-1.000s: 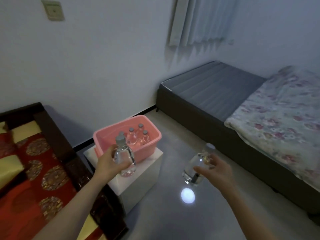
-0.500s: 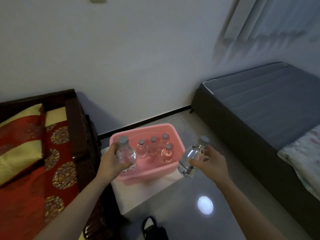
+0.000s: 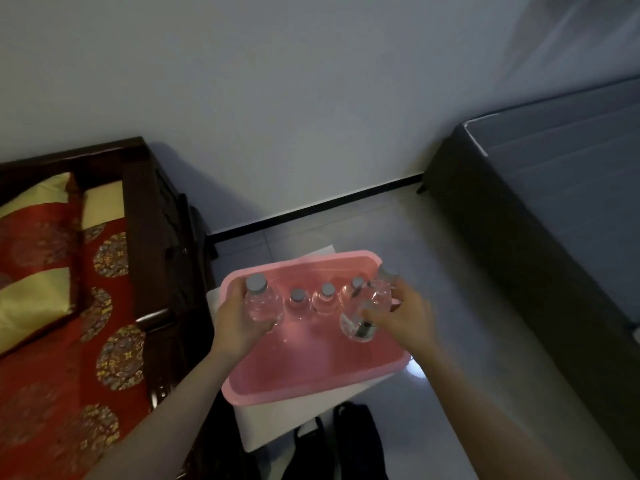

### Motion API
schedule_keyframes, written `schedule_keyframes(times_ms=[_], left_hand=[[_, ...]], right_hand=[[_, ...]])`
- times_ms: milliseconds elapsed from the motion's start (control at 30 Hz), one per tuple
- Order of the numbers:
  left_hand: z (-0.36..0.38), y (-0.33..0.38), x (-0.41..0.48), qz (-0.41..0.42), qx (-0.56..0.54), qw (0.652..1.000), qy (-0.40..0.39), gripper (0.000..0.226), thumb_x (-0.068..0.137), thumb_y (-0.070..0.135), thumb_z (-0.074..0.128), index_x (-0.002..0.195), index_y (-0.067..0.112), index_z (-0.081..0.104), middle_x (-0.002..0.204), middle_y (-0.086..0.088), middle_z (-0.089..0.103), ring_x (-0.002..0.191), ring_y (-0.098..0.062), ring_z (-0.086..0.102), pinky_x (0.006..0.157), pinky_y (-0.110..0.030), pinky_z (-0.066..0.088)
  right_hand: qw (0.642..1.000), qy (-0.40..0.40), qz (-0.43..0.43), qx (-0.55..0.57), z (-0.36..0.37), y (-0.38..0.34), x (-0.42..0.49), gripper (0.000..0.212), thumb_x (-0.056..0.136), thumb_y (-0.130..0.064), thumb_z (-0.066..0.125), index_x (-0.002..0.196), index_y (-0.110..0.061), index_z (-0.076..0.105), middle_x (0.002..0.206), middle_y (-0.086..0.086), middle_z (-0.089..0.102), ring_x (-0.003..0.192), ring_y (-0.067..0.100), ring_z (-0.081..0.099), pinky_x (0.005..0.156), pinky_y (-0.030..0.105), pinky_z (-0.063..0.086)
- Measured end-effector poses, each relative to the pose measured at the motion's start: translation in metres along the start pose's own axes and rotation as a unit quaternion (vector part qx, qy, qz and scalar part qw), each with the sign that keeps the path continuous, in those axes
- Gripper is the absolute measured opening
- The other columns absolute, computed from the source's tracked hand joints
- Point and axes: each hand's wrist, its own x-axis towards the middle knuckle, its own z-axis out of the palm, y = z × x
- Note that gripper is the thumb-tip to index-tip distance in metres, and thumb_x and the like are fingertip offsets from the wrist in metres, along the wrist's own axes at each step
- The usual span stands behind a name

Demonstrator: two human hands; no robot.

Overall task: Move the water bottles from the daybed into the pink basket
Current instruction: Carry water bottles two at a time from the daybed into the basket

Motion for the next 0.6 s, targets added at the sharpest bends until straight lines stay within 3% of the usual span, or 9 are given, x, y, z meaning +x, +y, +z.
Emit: schedule_keyframes(times_ms=[100, 200, 400, 600], left_hand=[[0.027, -0.022, 0.008, -0.018, -0.006, 0.999, 0.037, 0.059, 0.061, 0.015, 0.085, 0.106, 0.031, 0.05, 0.099, 0.006, 0.063, 0.089, -0.011, 0.062, 0.073, -0.02, 0.045], [0.056, -0.048, 0.013, -0.07, -0.001, 0.996, 0.053, 0.059, 0.059, 0.006, 0.083, 0.107, 0.02, 0.053, 0.104, -0.002, 0.064, 0.095, -0.022, 0.063, 0.083, -0.036, 0.051], [0.092, -0.097, 0.031, -0.114, 0.003, 0.991, 0.07, 0.055, 0.062, 0.007, 0.082, 0.106, 0.015, 0.05, 0.107, -0.009, 0.063, 0.097, -0.028, 0.061, 0.085, -0.044, 0.05], [0.105, -0.119, 0.049, -0.125, -0.004, 0.989, 0.084, 0.052, 0.063, 0.008, 0.083, 0.1, 0.02, 0.048, 0.104, -0.008, 0.064, 0.094, -0.027, 0.062, 0.084, -0.044, 0.05]], right_hand=[[1.0, -0.008, 0.018, 0.006, 0.038, 0.016, 0.009, 0.052, 0.05, -0.053, 0.079, 0.095, -0.042, 0.056, 0.082, -0.015, 0.068, 0.077, 0.007, 0.064, 0.066, 0.028, 0.051], [0.999, -0.019, 0.034, -0.002, 0.077, 0.032, 0.014, 0.058, 0.059, -0.056, 0.075, 0.107, -0.036, 0.05, 0.095, -0.012, 0.068, 0.085, 0.017, 0.066, 0.074, 0.037, 0.053], [0.99, -0.092, -0.011, -0.109, 0.131, 0.063, 0.039, 0.057, 0.063, -0.025, 0.075, 0.112, -0.026, 0.045, 0.101, -0.004, 0.062, 0.088, 0.027, 0.063, 0.062, 0.033, 0.044], [0.981, -0.12, -0.026, -0.148, 0.154, 0.086, 0.05, 0.052, 0.072, -0.004, 0.065, 0.118, -0.017, 0.047, 0.119, 0.004, 0.056, 0.094, 0.034, 0.062, 0.067, 0.044, 0.051]])
